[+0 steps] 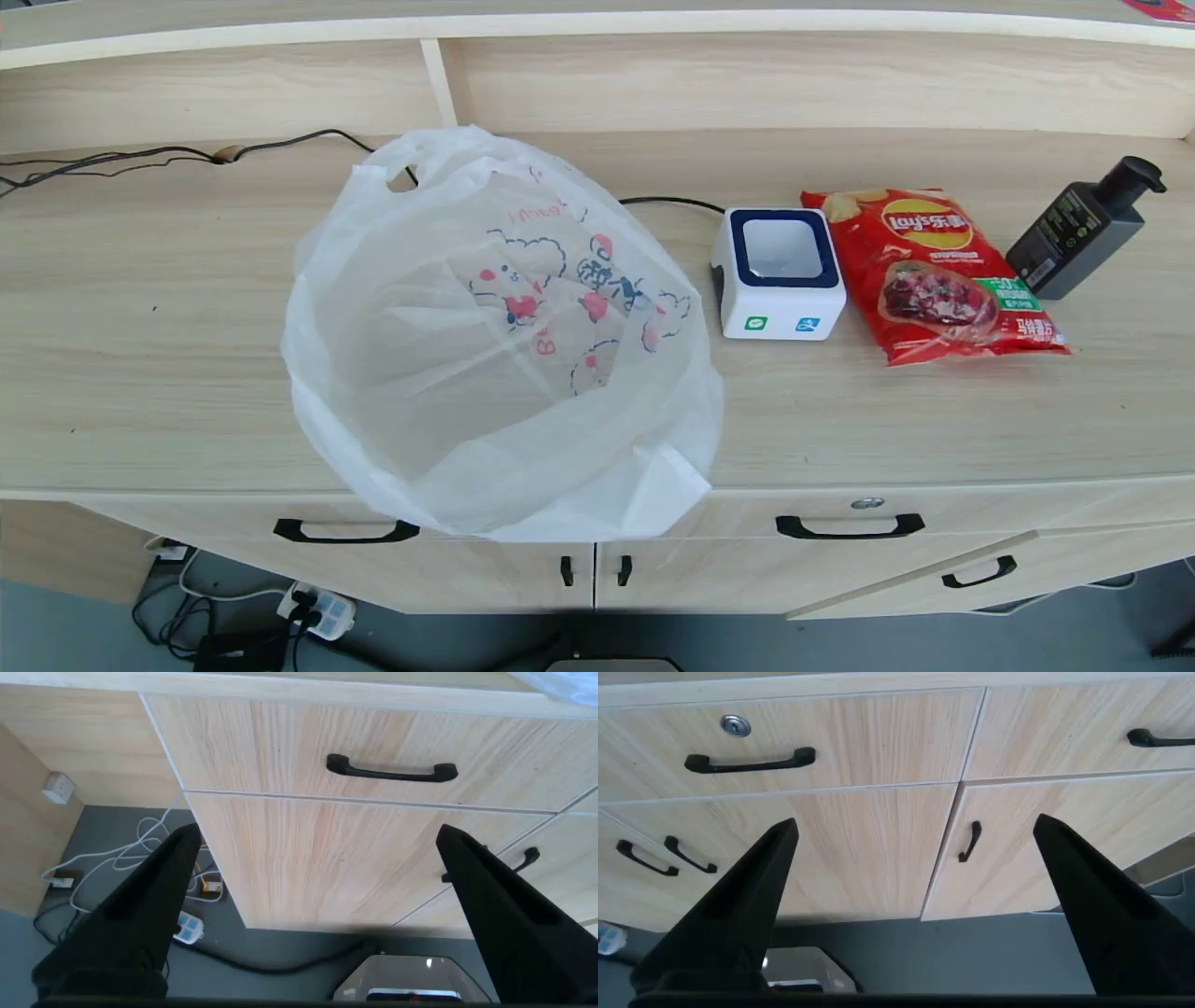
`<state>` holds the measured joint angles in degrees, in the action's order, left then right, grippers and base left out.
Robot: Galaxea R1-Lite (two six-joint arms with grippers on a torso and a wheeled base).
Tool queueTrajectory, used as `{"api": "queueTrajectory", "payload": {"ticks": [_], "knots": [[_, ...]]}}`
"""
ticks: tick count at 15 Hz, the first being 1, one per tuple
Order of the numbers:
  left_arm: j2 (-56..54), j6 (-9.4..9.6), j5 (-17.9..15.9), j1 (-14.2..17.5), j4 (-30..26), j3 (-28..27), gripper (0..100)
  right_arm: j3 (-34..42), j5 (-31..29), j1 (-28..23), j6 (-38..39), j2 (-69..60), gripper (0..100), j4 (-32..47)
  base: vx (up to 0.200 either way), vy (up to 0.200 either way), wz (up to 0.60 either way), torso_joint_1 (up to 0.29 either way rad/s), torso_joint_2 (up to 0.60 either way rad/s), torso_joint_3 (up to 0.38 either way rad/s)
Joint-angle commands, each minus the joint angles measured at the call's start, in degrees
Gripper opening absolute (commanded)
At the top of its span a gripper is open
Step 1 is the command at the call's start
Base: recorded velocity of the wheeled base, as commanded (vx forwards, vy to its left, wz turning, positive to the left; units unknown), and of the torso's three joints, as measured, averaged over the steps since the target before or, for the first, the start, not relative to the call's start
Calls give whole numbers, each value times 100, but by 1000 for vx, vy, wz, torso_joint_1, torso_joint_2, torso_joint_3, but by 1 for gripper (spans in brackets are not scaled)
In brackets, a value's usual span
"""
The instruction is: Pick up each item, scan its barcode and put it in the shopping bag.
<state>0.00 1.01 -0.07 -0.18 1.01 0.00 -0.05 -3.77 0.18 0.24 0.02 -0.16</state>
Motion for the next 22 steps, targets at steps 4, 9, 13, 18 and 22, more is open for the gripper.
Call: {"api": "queueTrajectory", "payload": {"ticks": [4,9,13,18,22], "knots": [[9,13,-1,9,4,0,100,-4,16,8,-183,6,100,7,0,0,0,0,0,0],[9,13,-1,9,4,0,100,-2518,1045,87,-200,2722,100,33,0,0,0,0,0,0],[9,4,-1,9,31,0,100,-5066,1502,210,107,6203,100,-388,0,0,0,0,0,0],[9,13,-1,9,31,0,100,-6209,1493,395,-147,7679,100,60,0,0,0,0,0,0],[9,13,-1,9,31,0,100,-7009,1510,404,-288,8453,100,561,0,0,0,0,0,0]]}}
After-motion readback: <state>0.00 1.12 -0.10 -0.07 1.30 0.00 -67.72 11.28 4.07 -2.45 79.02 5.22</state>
